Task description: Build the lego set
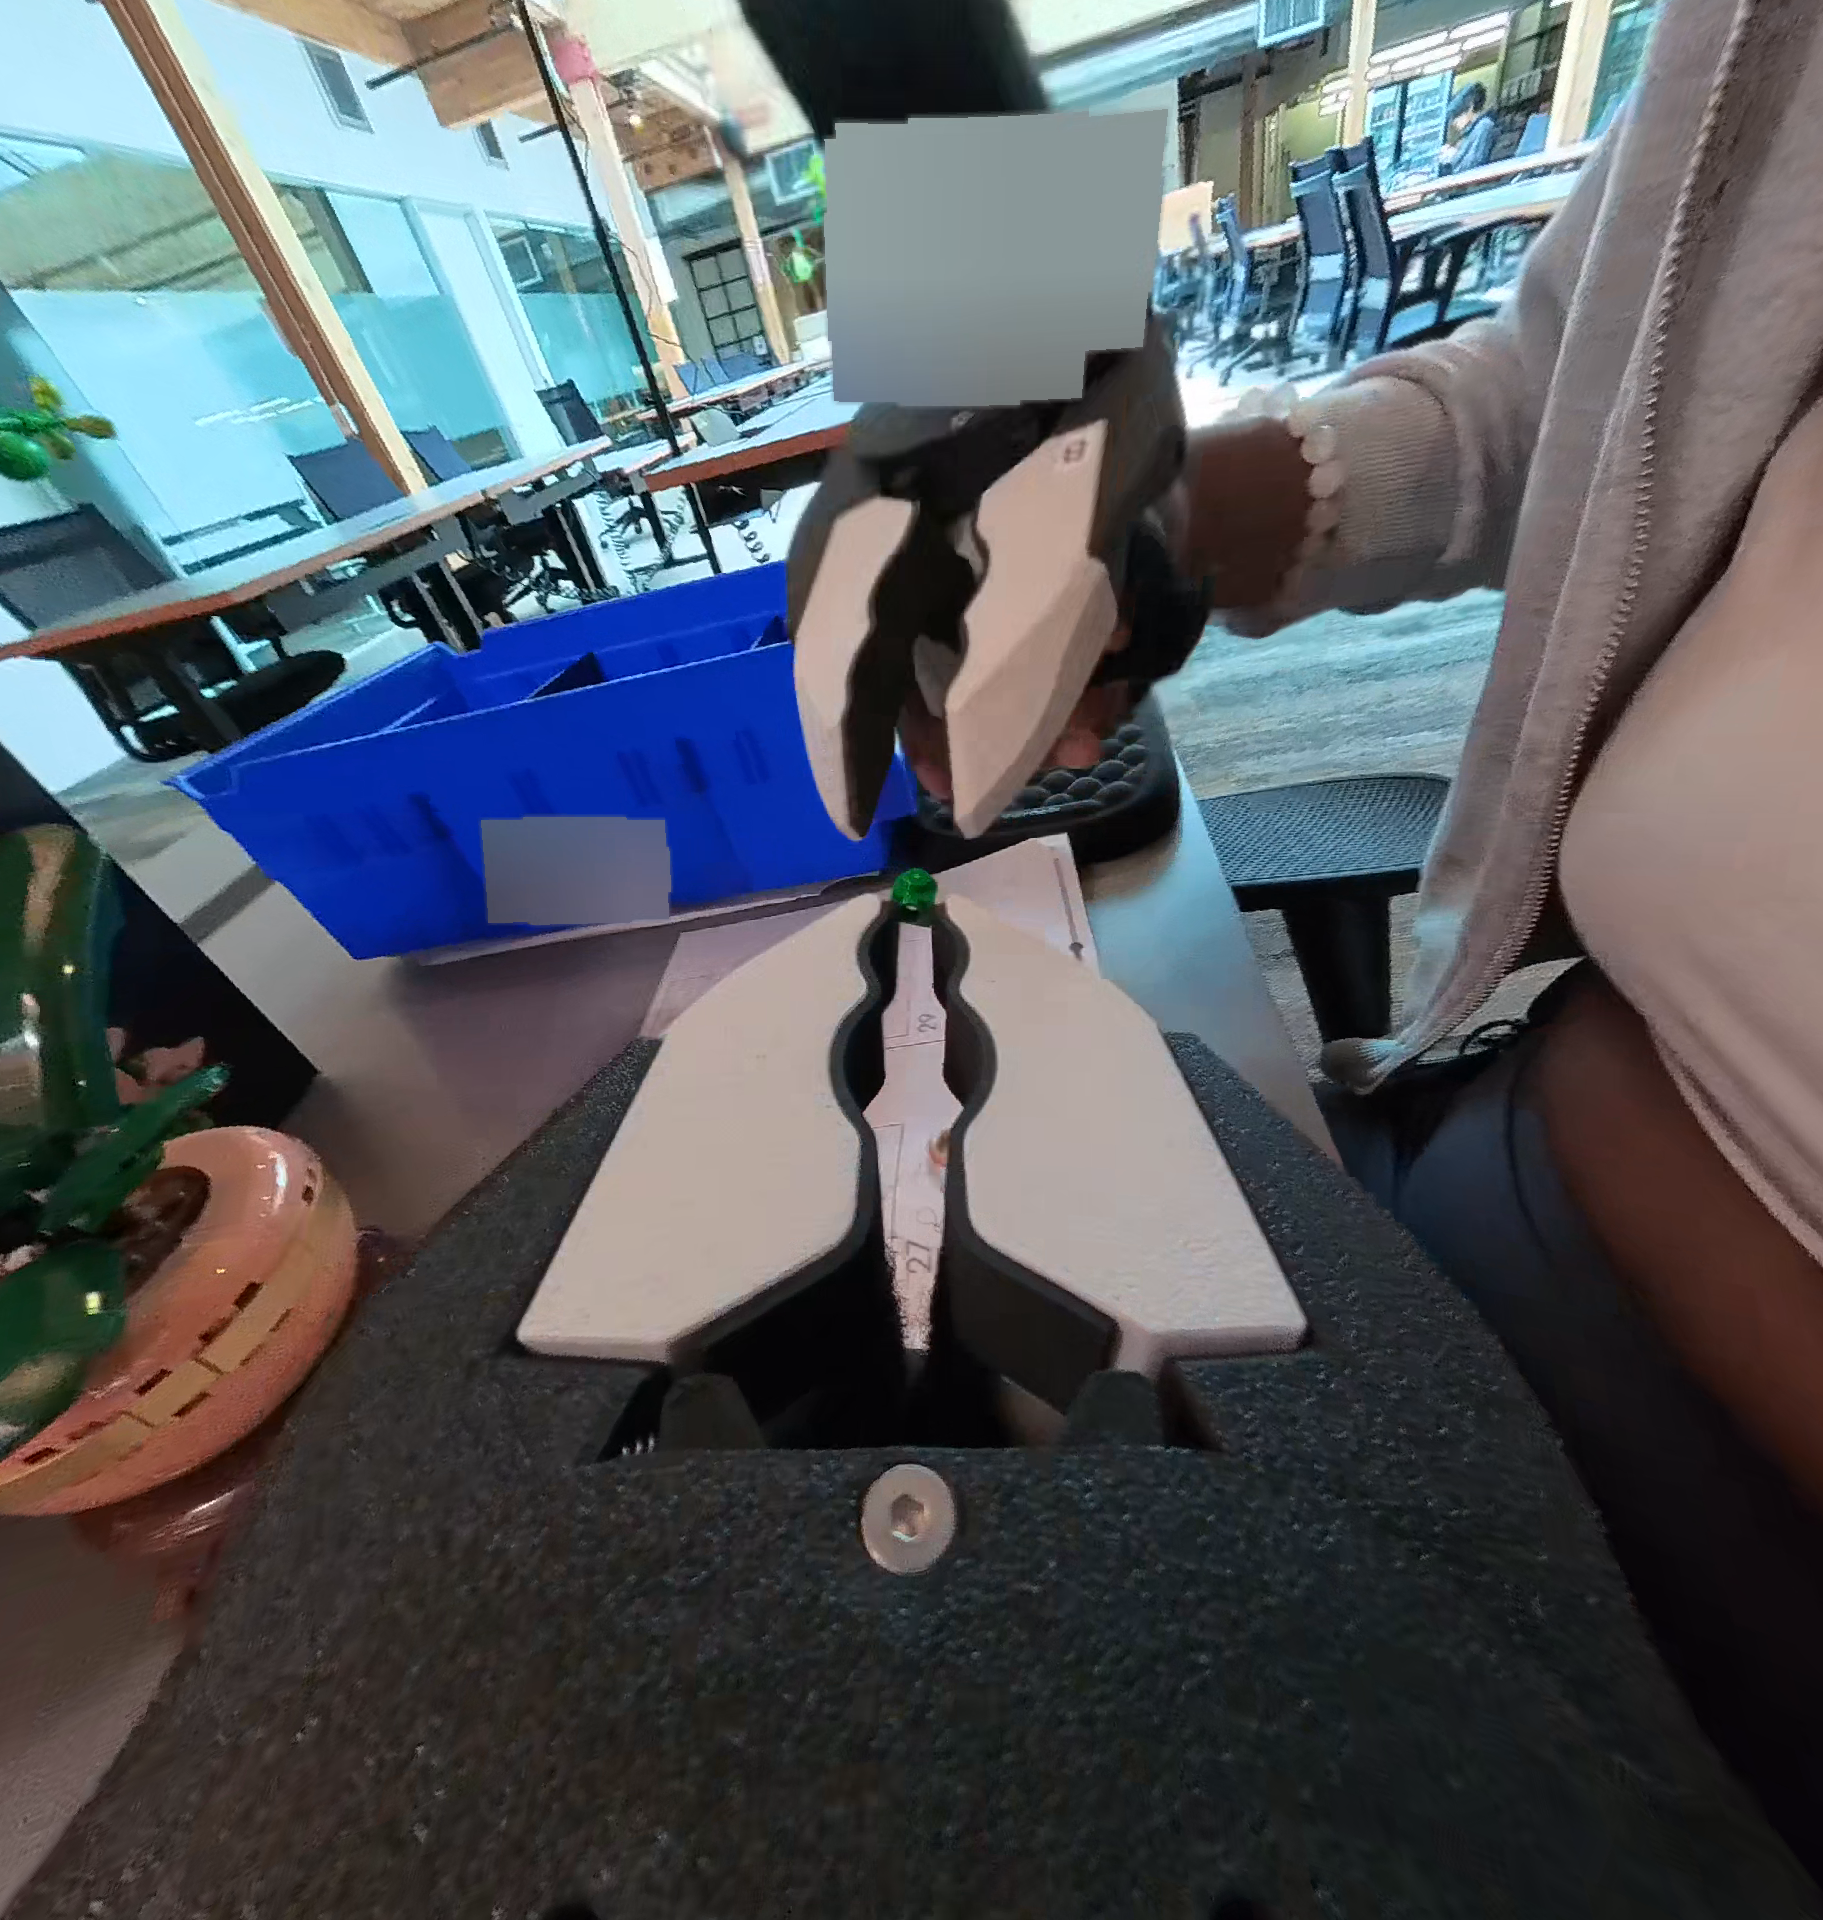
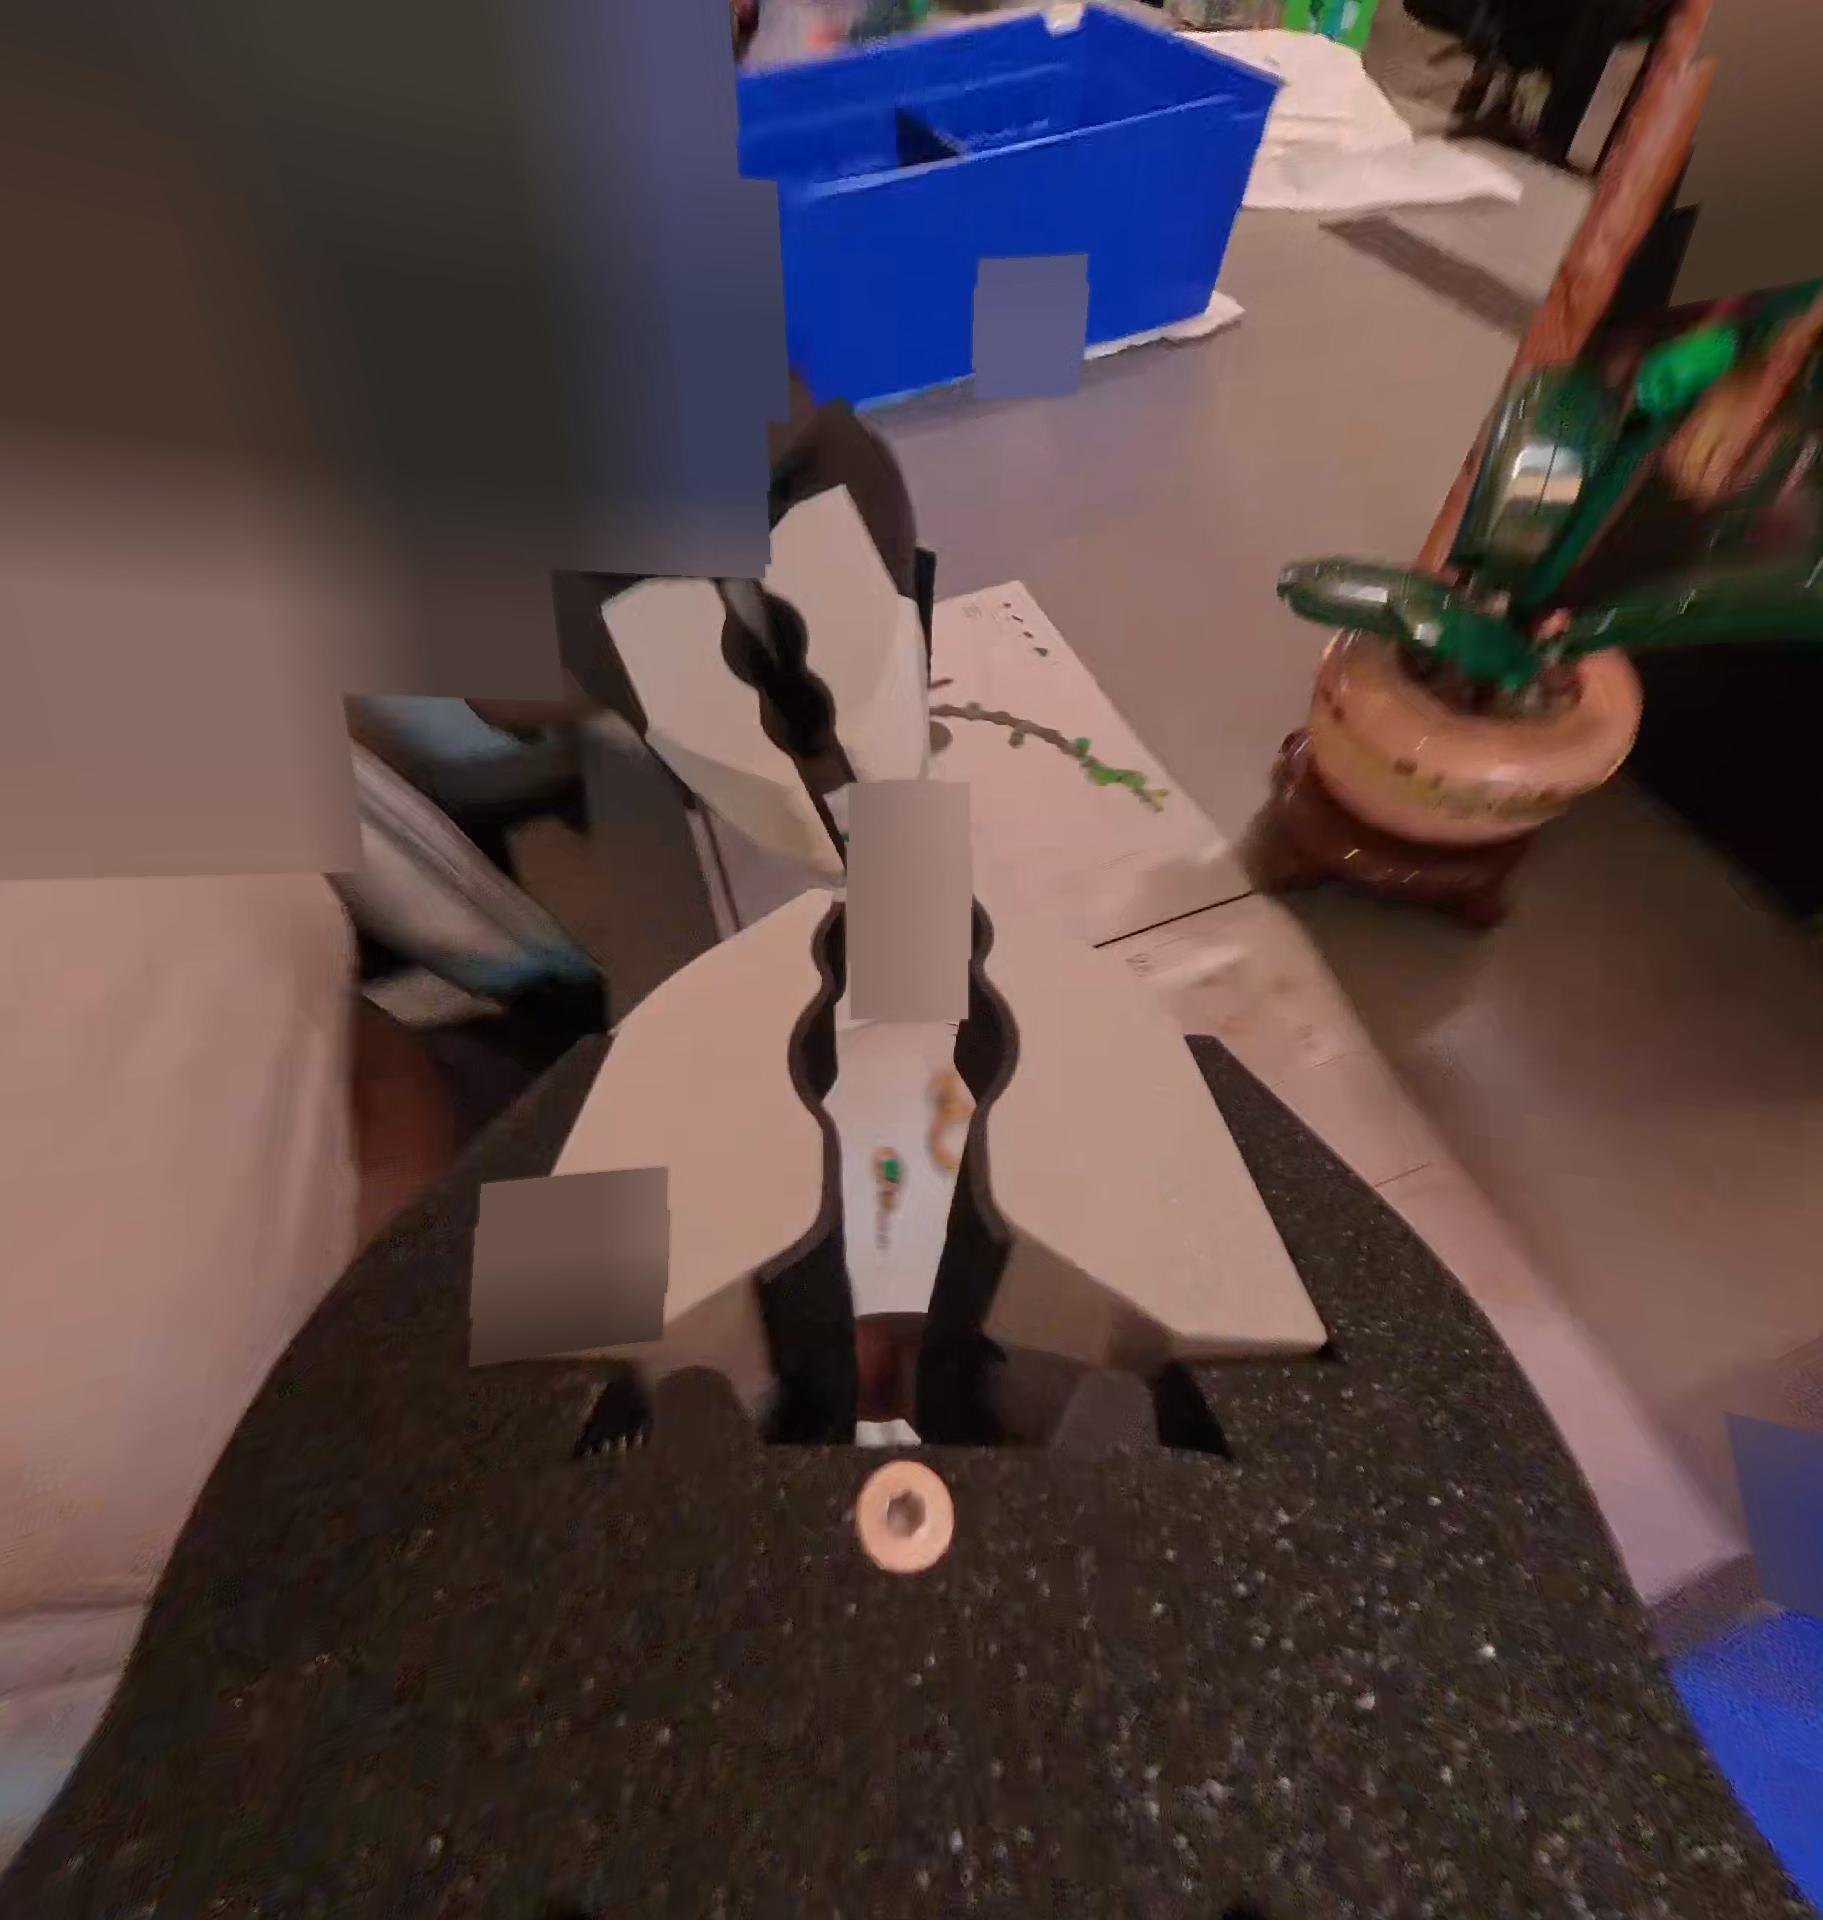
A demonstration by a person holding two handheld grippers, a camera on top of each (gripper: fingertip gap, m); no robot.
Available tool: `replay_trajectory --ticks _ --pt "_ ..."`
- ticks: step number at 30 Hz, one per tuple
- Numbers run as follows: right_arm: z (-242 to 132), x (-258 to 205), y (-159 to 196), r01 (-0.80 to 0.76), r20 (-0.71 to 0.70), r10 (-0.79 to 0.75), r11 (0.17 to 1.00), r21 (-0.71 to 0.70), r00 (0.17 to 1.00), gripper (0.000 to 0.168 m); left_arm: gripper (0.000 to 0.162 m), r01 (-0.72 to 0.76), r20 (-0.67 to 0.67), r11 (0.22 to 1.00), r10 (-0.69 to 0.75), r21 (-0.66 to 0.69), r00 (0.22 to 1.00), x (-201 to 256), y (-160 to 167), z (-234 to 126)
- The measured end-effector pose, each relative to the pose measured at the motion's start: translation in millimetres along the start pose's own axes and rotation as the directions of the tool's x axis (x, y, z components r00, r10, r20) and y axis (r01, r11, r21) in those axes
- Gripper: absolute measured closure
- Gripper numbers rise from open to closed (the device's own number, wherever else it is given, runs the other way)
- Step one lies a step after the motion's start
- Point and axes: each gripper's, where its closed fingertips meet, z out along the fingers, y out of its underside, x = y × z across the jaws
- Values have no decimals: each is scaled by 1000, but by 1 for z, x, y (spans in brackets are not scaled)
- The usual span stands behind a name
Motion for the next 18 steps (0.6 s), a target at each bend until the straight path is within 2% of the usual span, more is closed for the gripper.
replay_trajectory --ticks 2,4,18 --pt "3 -4 -2 166 -22 -167 985 -34 986 155 156 24 -24 1000 -24 8 999 3 -1 0" --pt "6 -8 0 251 -13 -252 966 -66 968 156 156 37 -32 999 -36 14 999 4 -3 0" --pt "13 -9 10 295 10 -296 946 -132 955 159 156 27 -56 999 -29 -29 998 9 5 1"
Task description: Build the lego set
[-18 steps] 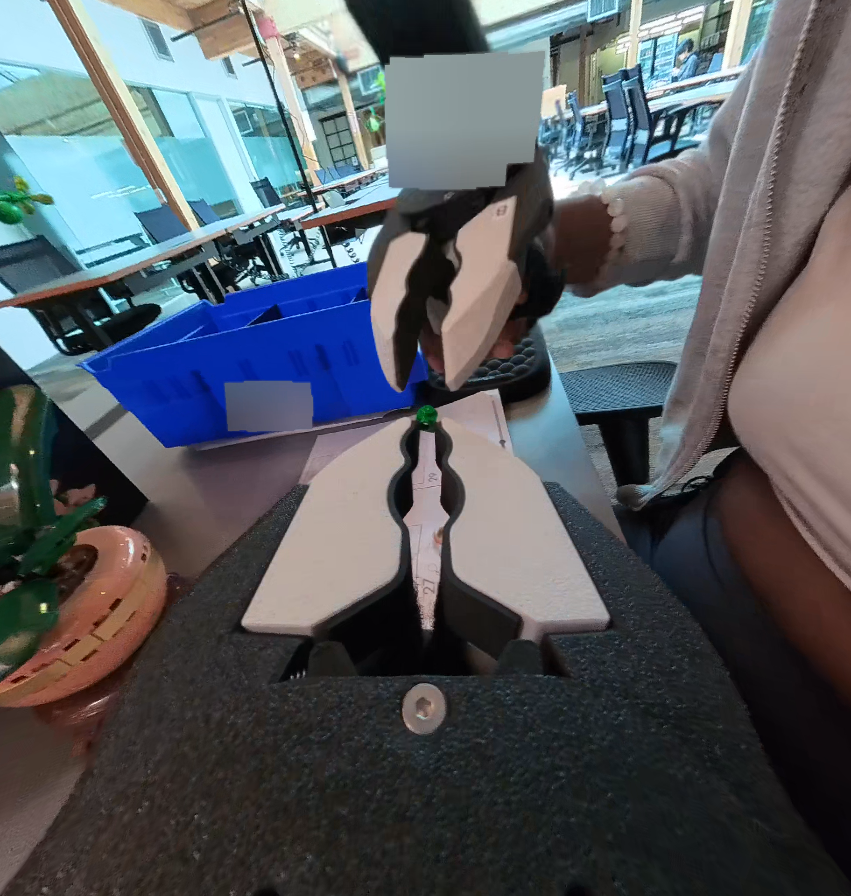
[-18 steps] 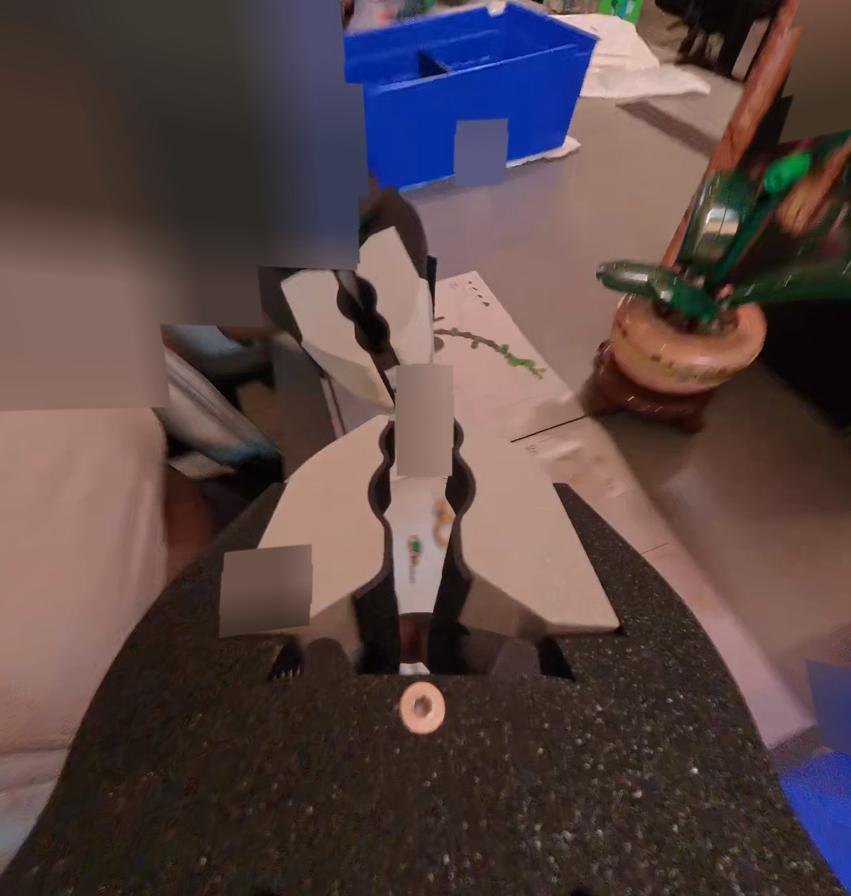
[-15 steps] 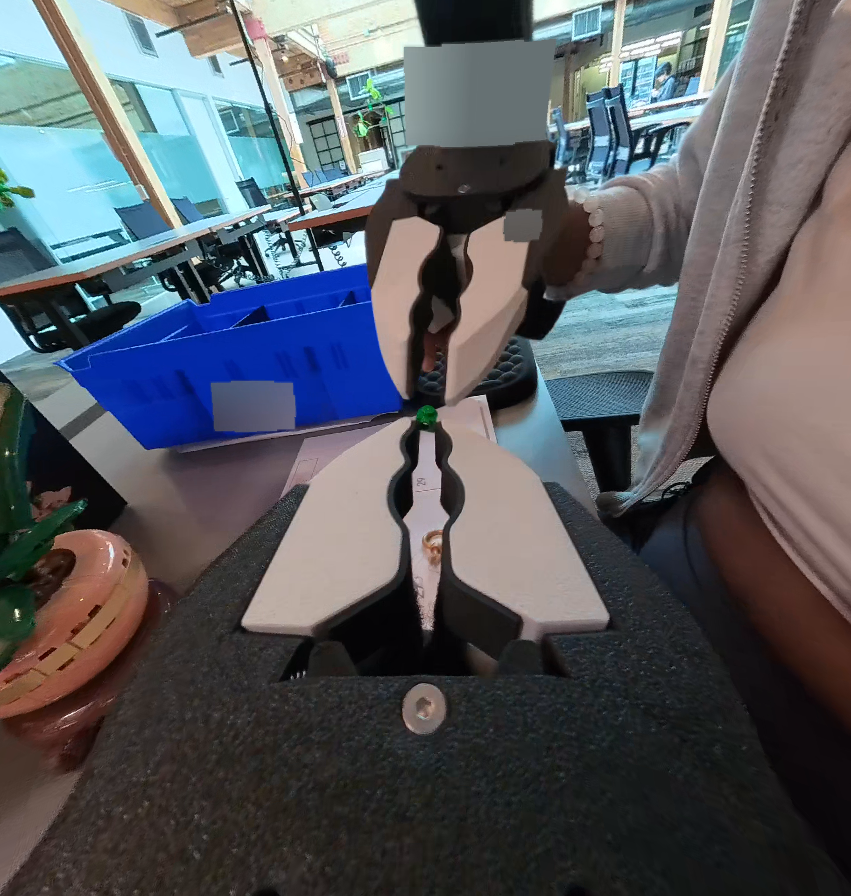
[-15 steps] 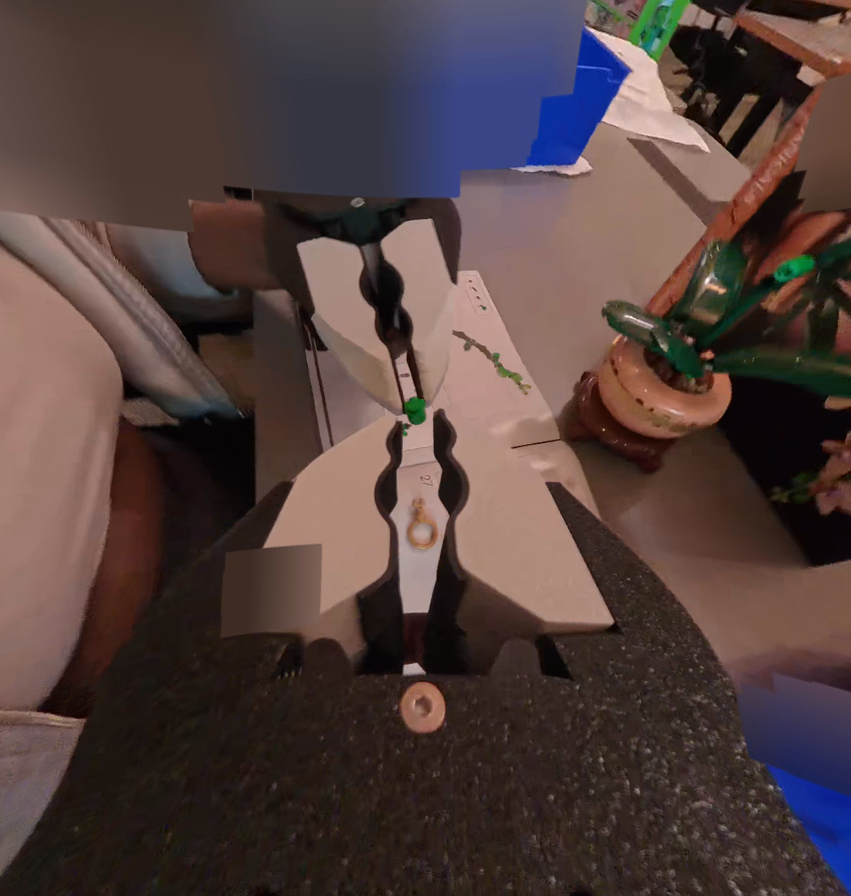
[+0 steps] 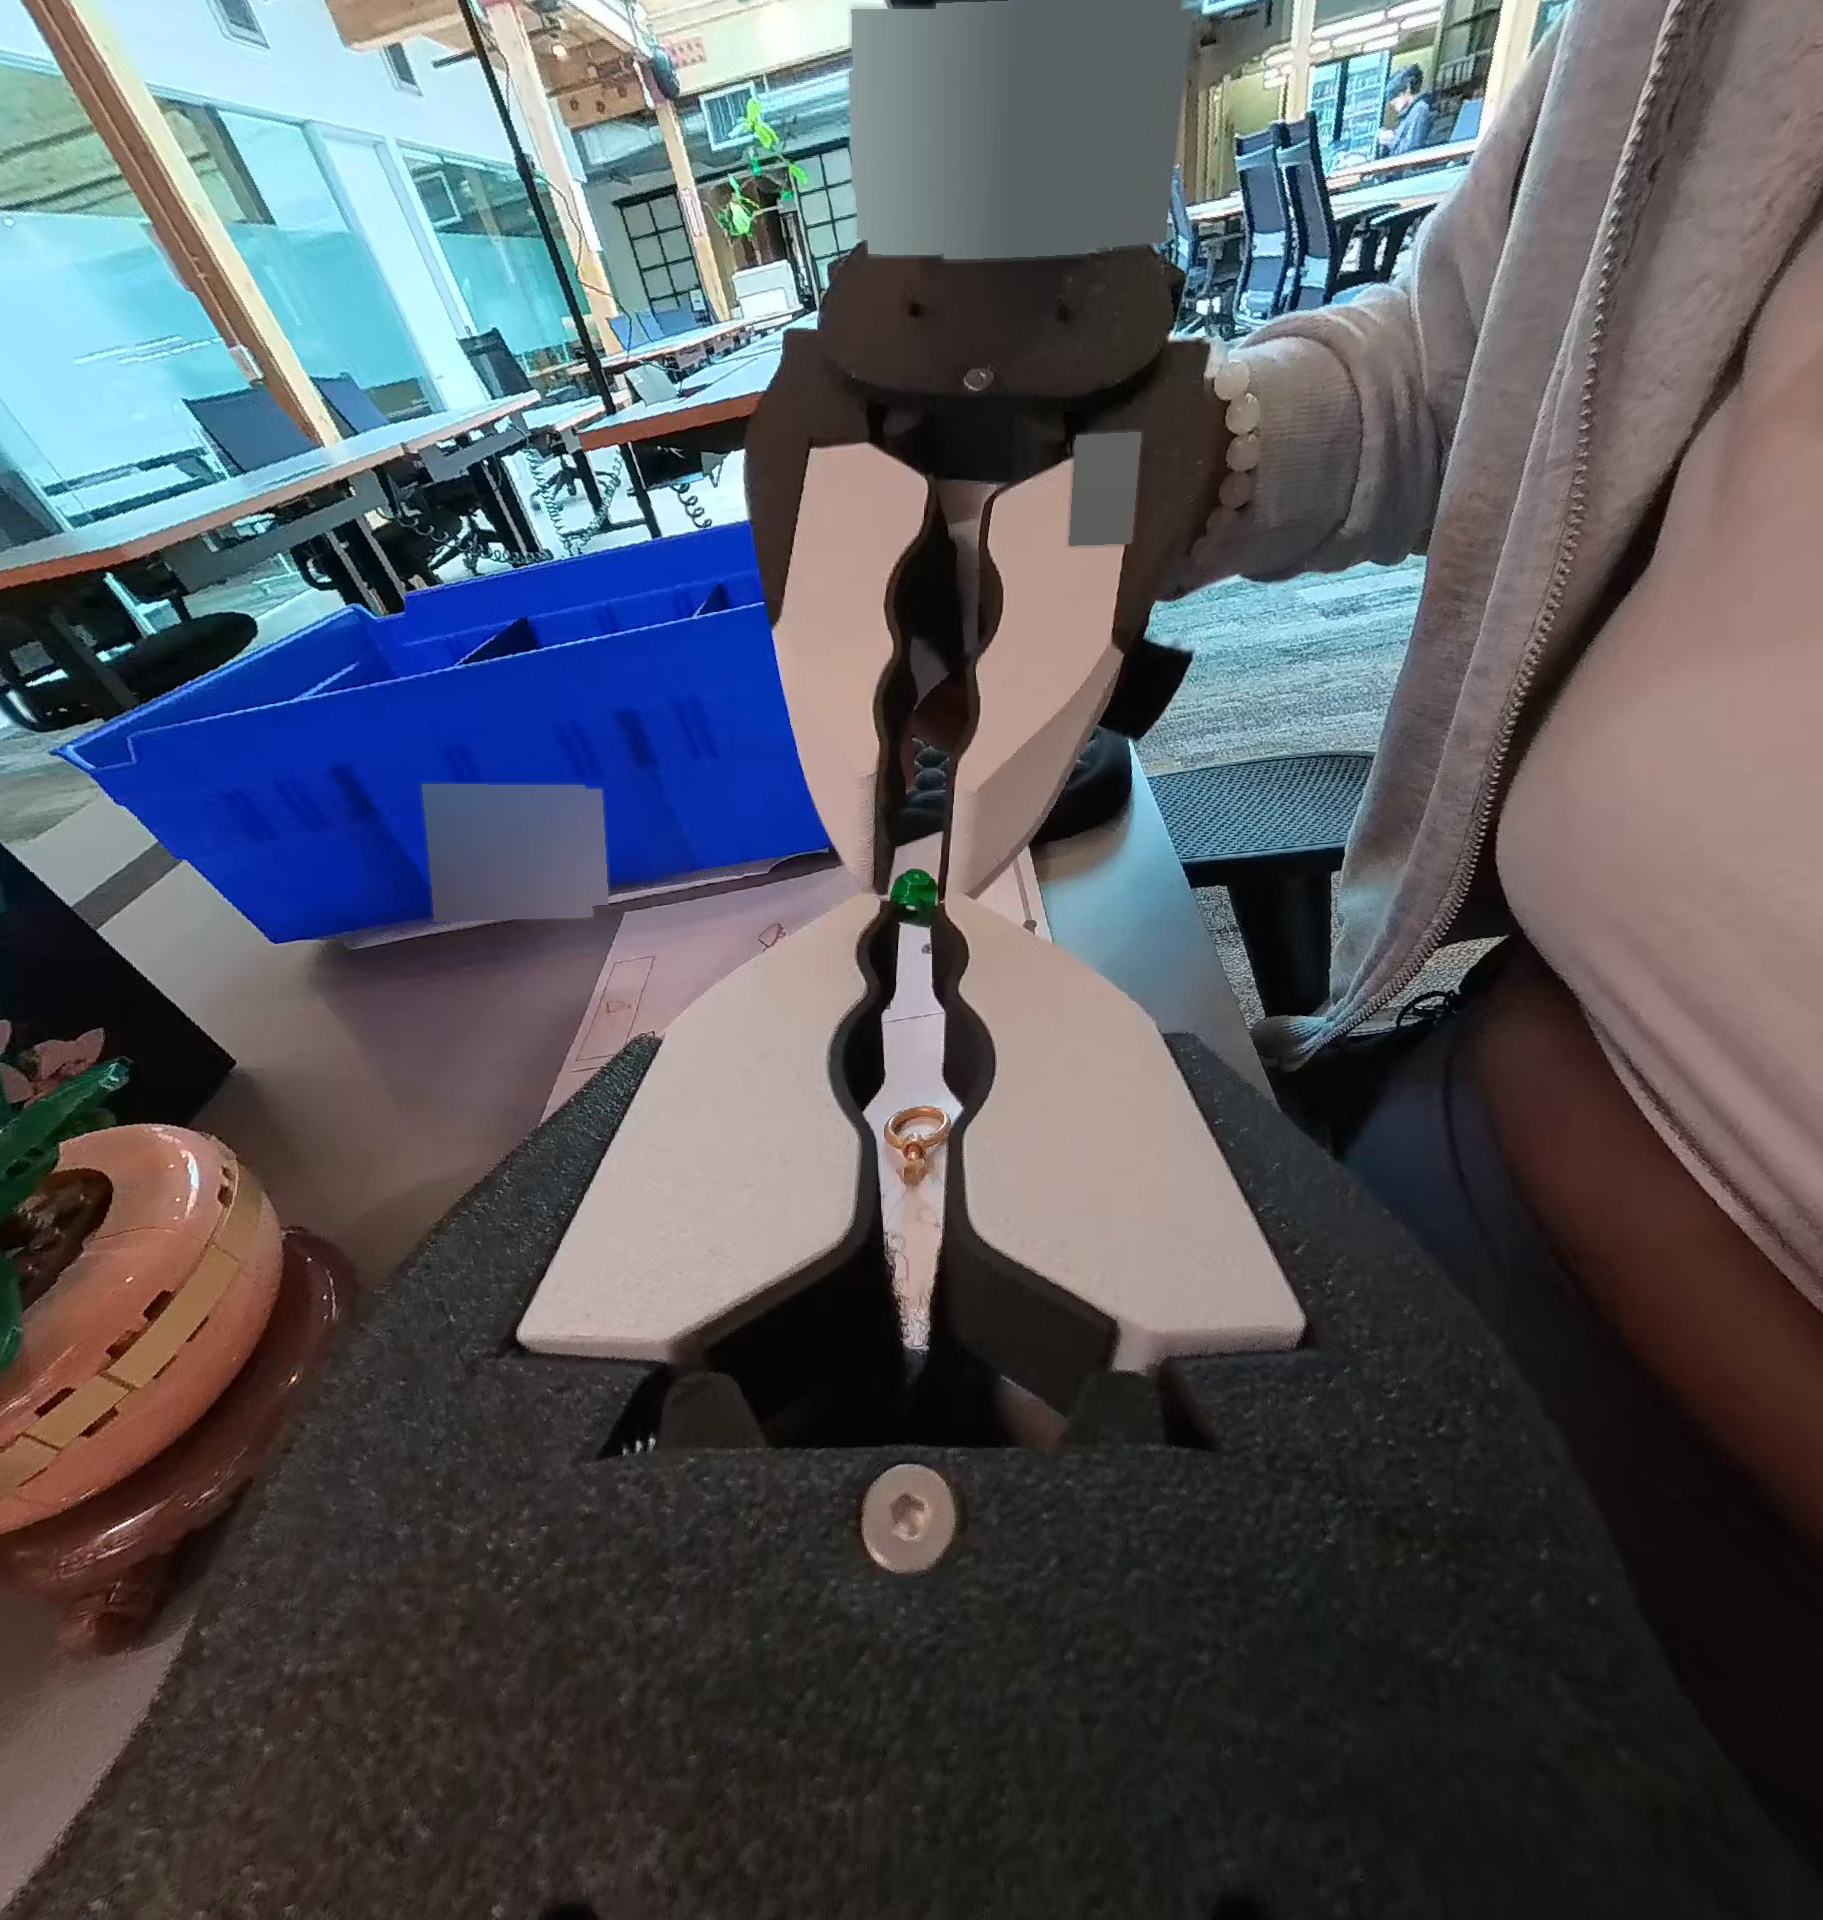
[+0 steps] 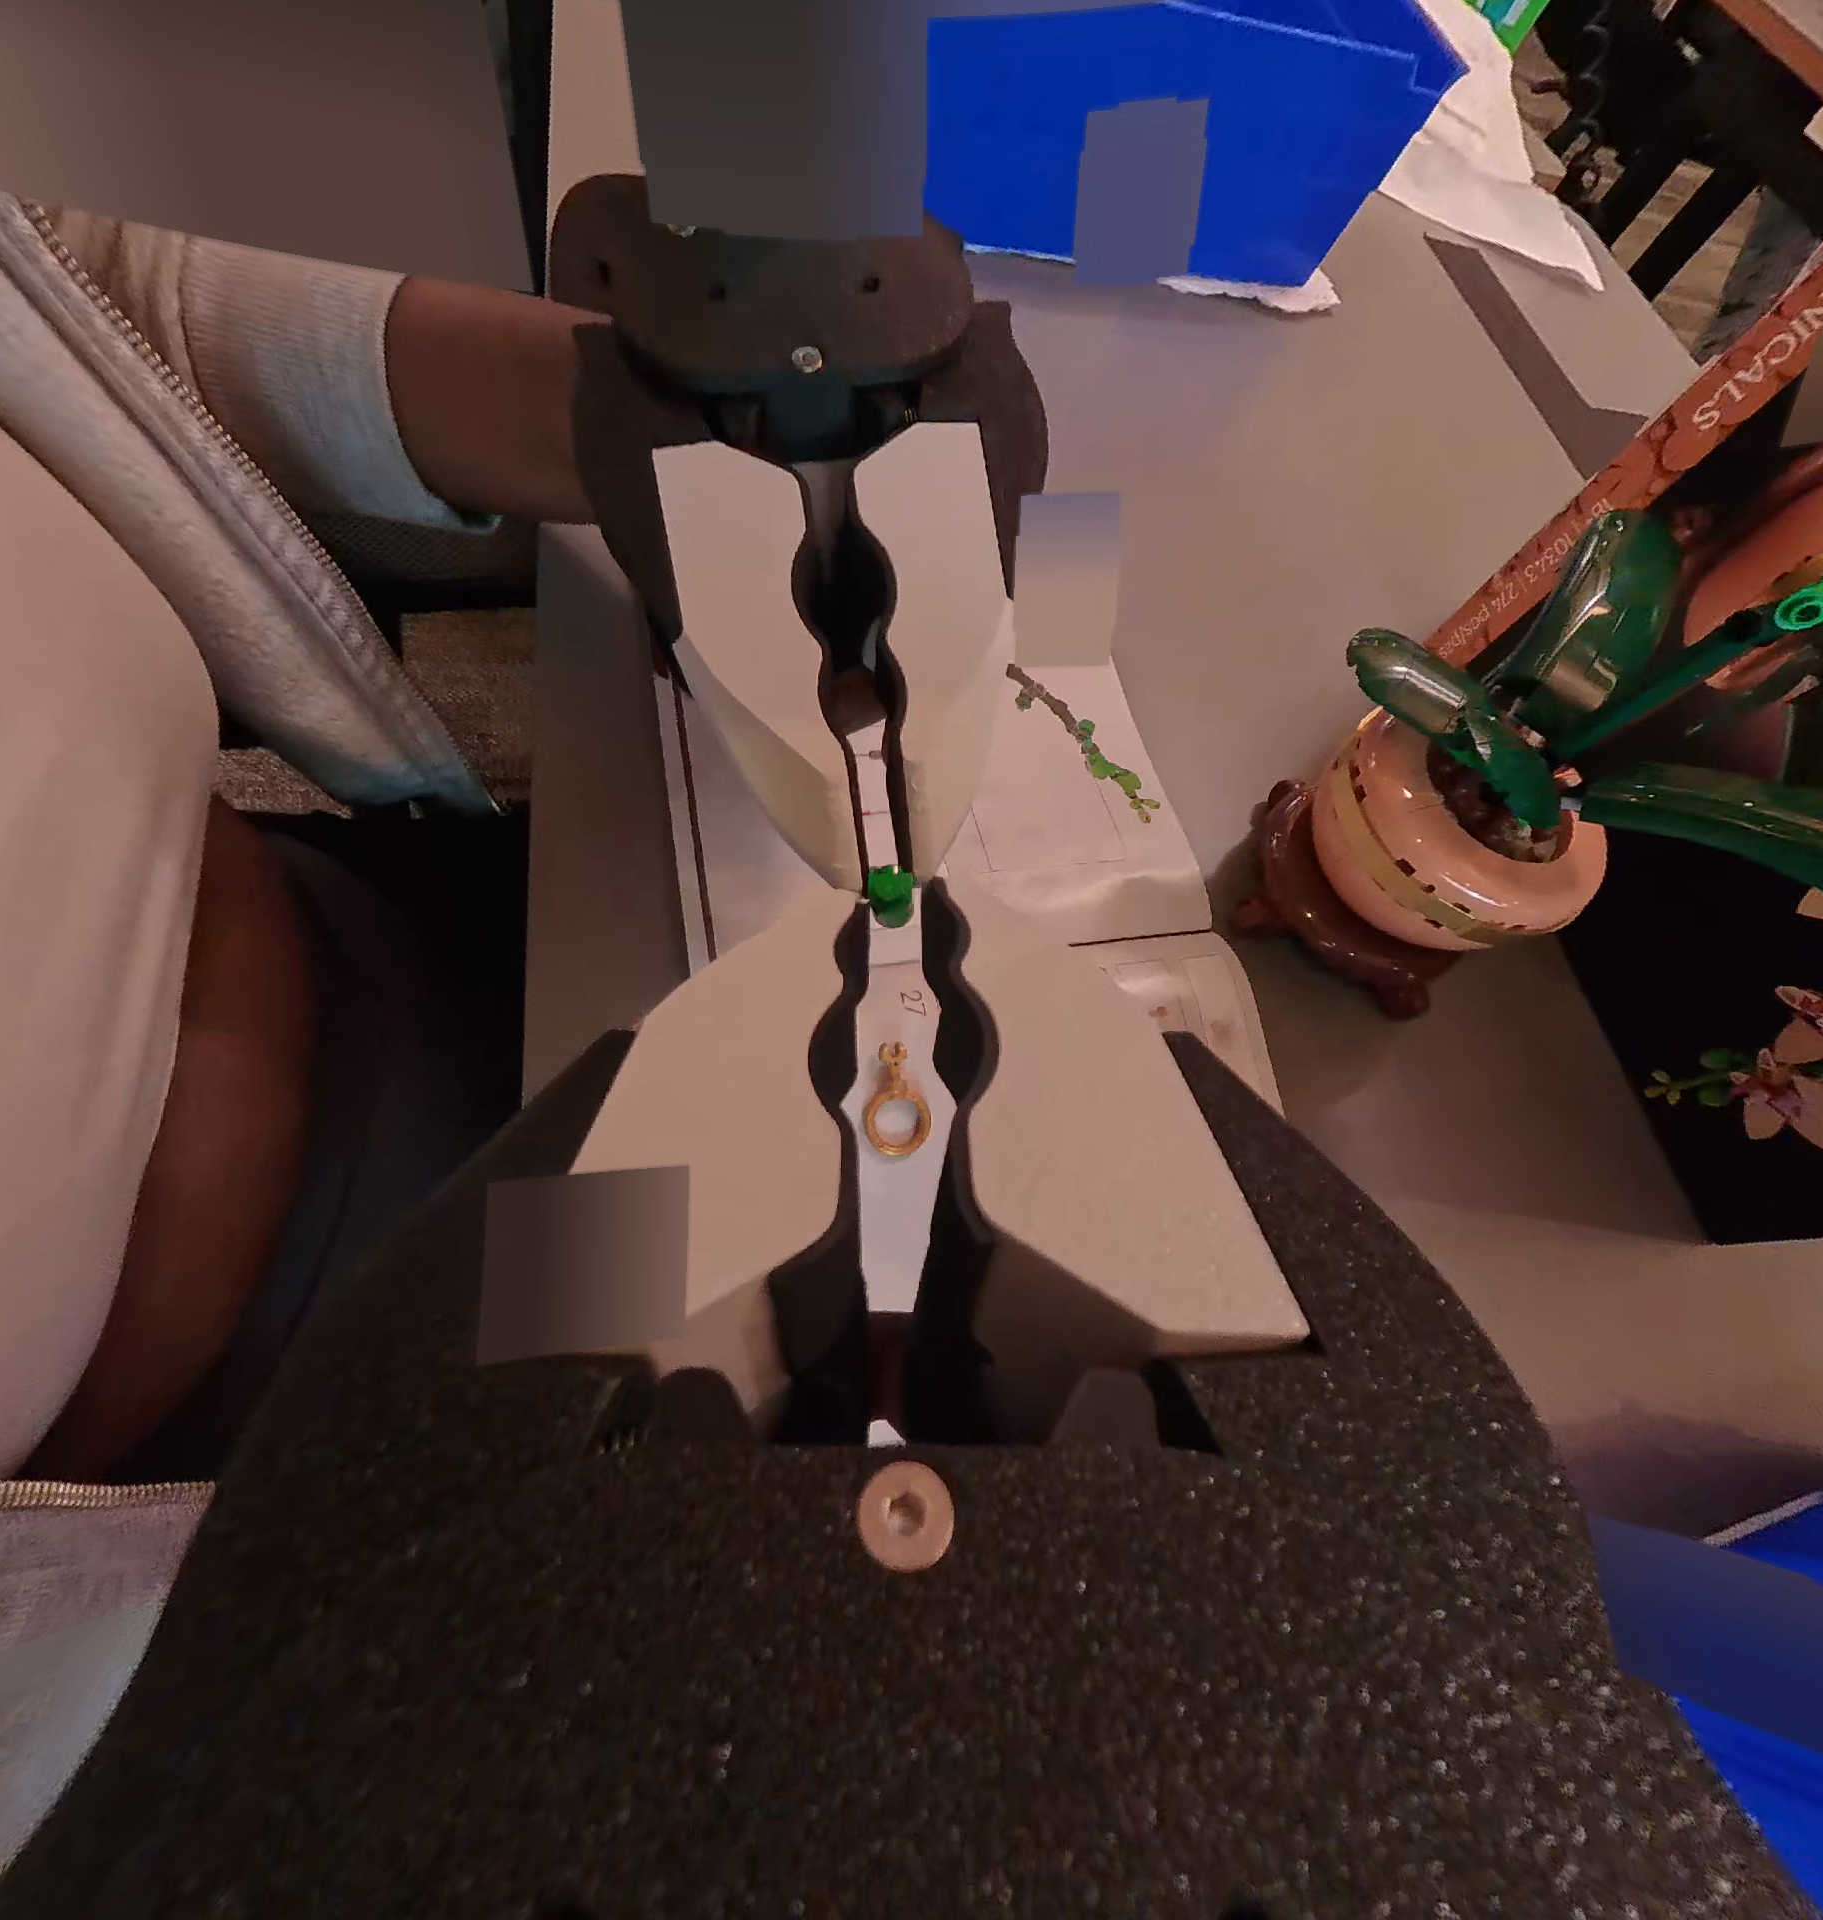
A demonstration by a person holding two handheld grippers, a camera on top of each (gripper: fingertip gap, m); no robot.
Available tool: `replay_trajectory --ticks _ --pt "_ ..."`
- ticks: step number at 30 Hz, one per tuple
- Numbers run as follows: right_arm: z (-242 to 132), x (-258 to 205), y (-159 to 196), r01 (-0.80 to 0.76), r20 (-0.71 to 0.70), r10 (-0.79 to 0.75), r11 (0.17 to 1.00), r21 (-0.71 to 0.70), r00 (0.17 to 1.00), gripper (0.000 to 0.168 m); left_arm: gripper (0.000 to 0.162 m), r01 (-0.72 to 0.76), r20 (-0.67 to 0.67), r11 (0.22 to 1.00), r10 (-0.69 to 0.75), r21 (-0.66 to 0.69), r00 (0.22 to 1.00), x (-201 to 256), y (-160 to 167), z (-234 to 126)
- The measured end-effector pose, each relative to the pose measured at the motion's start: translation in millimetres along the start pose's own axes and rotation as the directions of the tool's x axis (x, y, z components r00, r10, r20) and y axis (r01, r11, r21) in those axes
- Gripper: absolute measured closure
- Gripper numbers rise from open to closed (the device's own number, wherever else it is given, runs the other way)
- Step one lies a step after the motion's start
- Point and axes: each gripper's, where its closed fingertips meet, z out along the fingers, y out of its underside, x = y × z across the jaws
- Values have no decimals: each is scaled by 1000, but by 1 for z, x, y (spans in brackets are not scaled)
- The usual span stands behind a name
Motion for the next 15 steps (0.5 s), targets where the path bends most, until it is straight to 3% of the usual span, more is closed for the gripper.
replay_trajectory --ticks 15 --pt "2 -2 12 65 -7 -66 991 -116 998 160 156 -77 -3 991 77 -114 997 2 11 4"
